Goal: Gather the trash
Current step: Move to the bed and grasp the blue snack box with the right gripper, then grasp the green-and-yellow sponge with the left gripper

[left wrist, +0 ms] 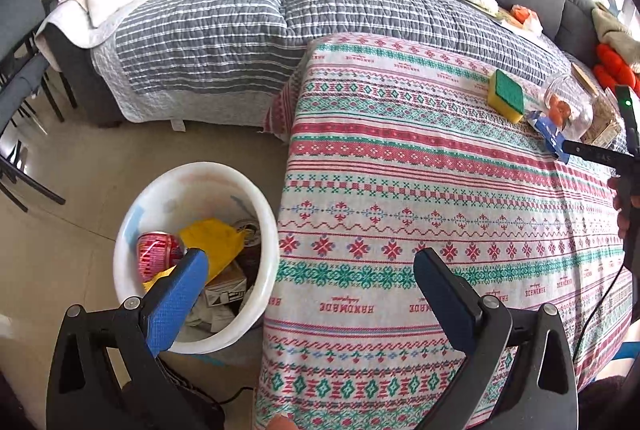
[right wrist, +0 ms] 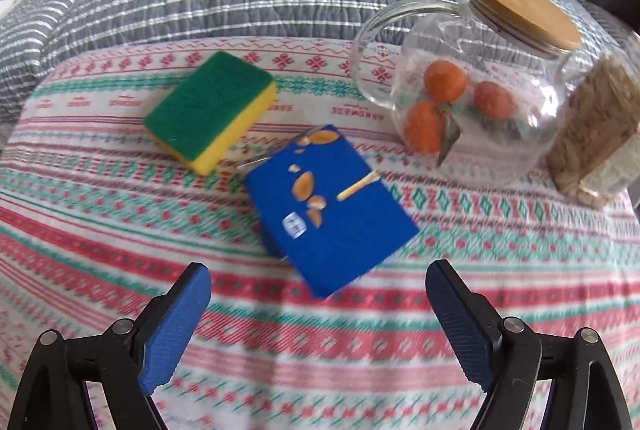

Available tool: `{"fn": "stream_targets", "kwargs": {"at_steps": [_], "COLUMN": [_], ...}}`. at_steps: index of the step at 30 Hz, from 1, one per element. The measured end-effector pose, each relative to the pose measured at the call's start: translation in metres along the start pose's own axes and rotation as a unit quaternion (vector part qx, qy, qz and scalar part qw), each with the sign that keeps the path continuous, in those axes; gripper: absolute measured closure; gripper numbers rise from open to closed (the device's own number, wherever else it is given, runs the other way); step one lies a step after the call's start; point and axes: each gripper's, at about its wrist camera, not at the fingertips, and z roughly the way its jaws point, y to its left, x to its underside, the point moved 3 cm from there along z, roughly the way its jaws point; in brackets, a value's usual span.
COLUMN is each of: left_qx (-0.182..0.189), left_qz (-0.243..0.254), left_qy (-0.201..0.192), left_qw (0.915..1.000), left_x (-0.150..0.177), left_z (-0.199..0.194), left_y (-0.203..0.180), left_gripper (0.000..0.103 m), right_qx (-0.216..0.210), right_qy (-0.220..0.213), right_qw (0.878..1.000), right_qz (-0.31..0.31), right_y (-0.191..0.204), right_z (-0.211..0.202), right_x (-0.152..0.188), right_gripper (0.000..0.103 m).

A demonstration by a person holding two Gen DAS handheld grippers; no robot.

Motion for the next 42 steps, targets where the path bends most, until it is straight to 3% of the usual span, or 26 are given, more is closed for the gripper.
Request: {"fn": "stream_targets", "kwargs": {"at_steps": [10, 12, 16, 17, 25, 29, 33, 36, 42], "left_qx": [0.005, 0.006, 0.012, 0.014, 0.043, 0.053, 0.059, 0.056, 0.074], "left_qz": [0.028, 0.036, 0.05, 0.053, 0.072, 0.082, 0.09, 0.096, 0.095], "left_qy": [0.018, 0.018, 0.019, 0.019, 0.02, 0.006, 0.004, 0.006, -0.017], "left_qw": [0.9994, 0.9992, 0.9985, 0.9983, 0.9963, 0.9952, 0.9942, 0.9938, 0.9925], "left_x": [-0.007, -0.01, -0.016, -0.018, -0.046, -0.062, -0.077, -0.092, -0.123], "left_z": [0.019, 0.02, 0.021, 0.022, 0.029, 0.037, 0.056, 0.073, 0.103], "left_y": [-0.03, -0.039, -0.06, -0.067, -0.128, -0.159, -0.191, -0.211, -0.242], "left_gripper": [0.0, 0.0, 0.0, 0.0, 0.0, 0.0, 0.0, 0.0, 0.0], "right_qx": [-0.031, -0.05, -0.083, -0.087, -0.134, -0.128, -0.122, -0.121, -0.174], "right_qy": [0.023, 0.018, 0.018, 0.017, -0.045, -0.025, 0.011, 0.021, 0.012], "right_qw": [0.999, 0.998, 0.996, 0.995, 0.983, 0.977, 0.972, 0.971, 0.96], "right_qz": [0.014, 0.019, 0.035, 0.042, 0.12, 0.166, 0.202, 0.206, 0.219], "right_y": [-0.015, -0.015, -0.021, -0.024, -0.058, -0.073, -0.087, -0.096, -0.097], "right_z": [0.051, 0.049, 0.033, 0.027, -0.055, -0.075, -0.068, -0.07, -0.072], "right_x": [-0.017, -0.015, -0.008, -0.006, 0.034, 0.068, 0.098, 0.102, 0.093], "right_gripper": [0.016, 0.031, 0.083, 0.09, 0.094, 0.094, 0.093, 0.093, 0.093]}}
